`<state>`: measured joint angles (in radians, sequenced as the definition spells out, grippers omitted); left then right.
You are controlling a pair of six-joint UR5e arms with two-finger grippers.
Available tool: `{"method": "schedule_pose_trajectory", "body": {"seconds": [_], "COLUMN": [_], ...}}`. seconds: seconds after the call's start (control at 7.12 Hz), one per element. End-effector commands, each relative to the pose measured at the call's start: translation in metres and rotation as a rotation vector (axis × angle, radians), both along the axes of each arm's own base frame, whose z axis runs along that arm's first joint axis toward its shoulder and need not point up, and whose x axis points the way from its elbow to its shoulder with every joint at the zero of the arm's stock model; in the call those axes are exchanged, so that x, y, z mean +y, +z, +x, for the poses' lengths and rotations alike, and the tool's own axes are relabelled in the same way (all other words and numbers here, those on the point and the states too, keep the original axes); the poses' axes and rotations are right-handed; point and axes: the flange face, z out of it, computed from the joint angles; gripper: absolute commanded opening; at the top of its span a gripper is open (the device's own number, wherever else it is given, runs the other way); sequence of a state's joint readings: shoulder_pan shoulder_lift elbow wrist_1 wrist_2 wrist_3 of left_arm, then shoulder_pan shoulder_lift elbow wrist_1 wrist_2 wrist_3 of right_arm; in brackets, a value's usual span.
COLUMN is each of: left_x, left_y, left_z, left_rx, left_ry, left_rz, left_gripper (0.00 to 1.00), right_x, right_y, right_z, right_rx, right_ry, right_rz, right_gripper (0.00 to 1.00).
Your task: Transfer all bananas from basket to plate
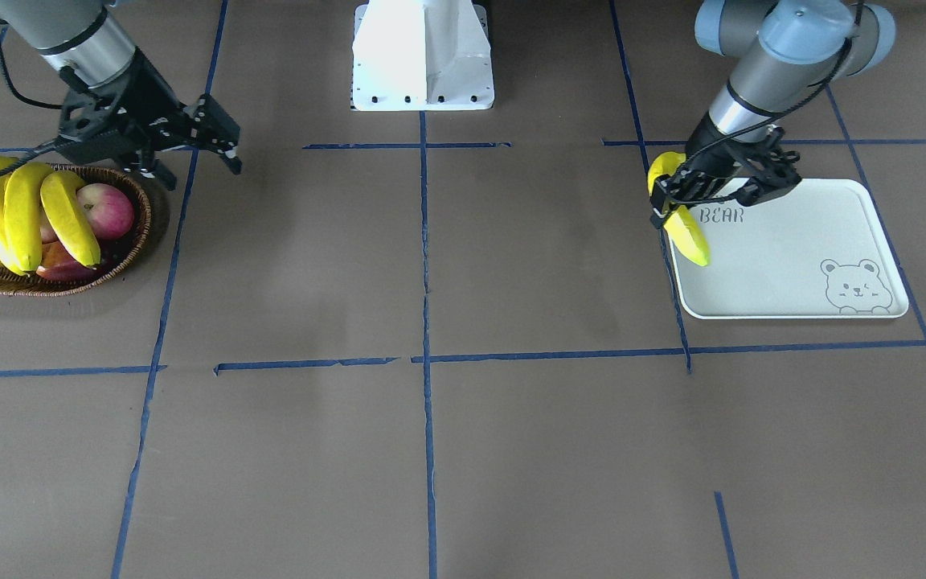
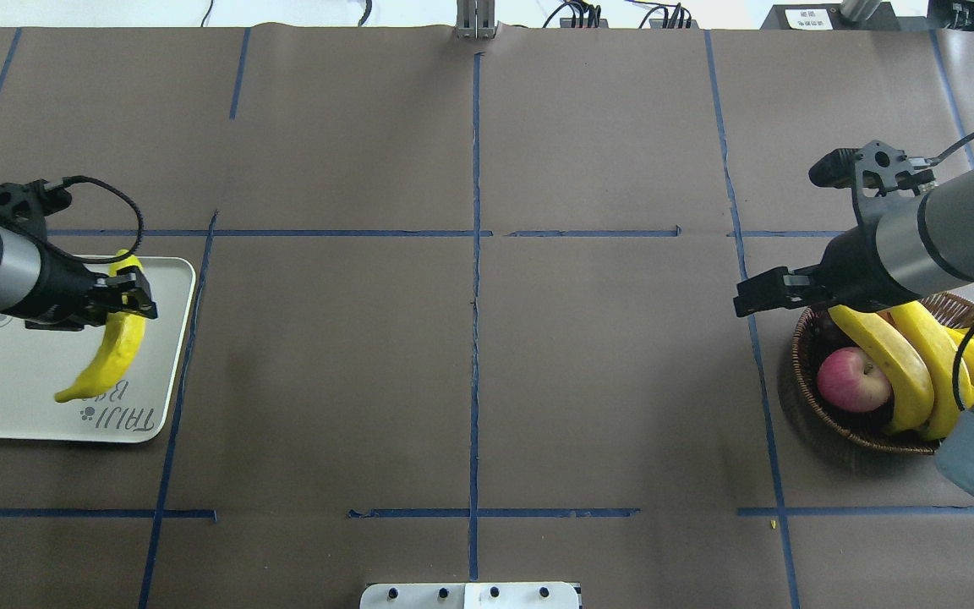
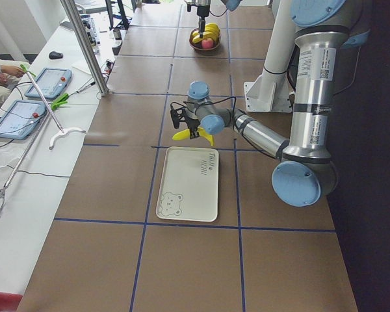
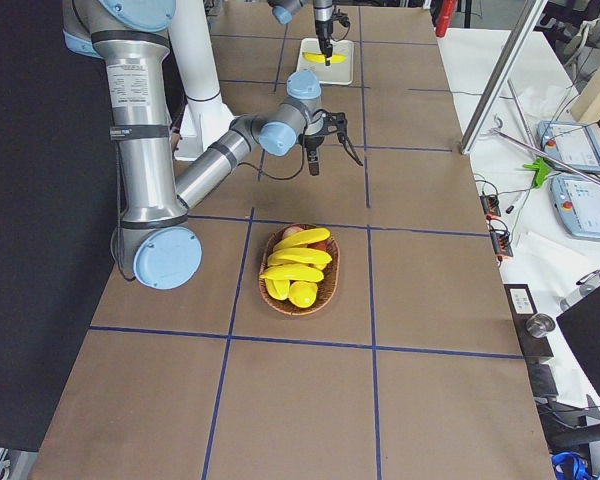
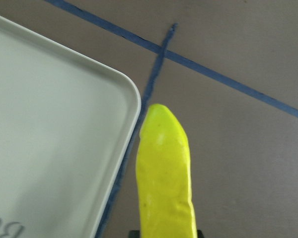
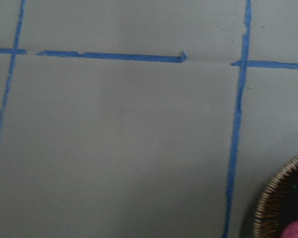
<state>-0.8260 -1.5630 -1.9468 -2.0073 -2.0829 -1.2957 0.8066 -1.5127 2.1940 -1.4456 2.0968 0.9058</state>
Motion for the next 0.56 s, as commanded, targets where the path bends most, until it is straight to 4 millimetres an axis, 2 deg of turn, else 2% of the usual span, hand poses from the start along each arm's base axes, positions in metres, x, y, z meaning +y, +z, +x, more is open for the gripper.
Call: {"method": "schedule_pose_trajectory", "body": {"seconds": [0.0,0.14,0.42], "left_x": [-0.016,-0.031,-0.044], "left_y": [0.075,0.101,0.137], "left_z": [-0.06,-0.081,-0.106], "left_rx": [-0.094,-0.128,-0.161], "left_ry": [0.077,0.062,-0.001], "left_rz": [0.066,0.061,-0.014], "left_gripper": [0.05,0.06,0.06], "right_x": [0.006,0.006,0.006], "right_y": [0.039,0.042,0.042], "right_z": [0.027,0.029,0.029], "right_rx": [0.101,0.107,0.107], "right_ry": [-0.11,-0.12,-0.12], "right_rz": [0.082,0.093,0.093], "right_gripper": [1.0,1.0,1.0]}}
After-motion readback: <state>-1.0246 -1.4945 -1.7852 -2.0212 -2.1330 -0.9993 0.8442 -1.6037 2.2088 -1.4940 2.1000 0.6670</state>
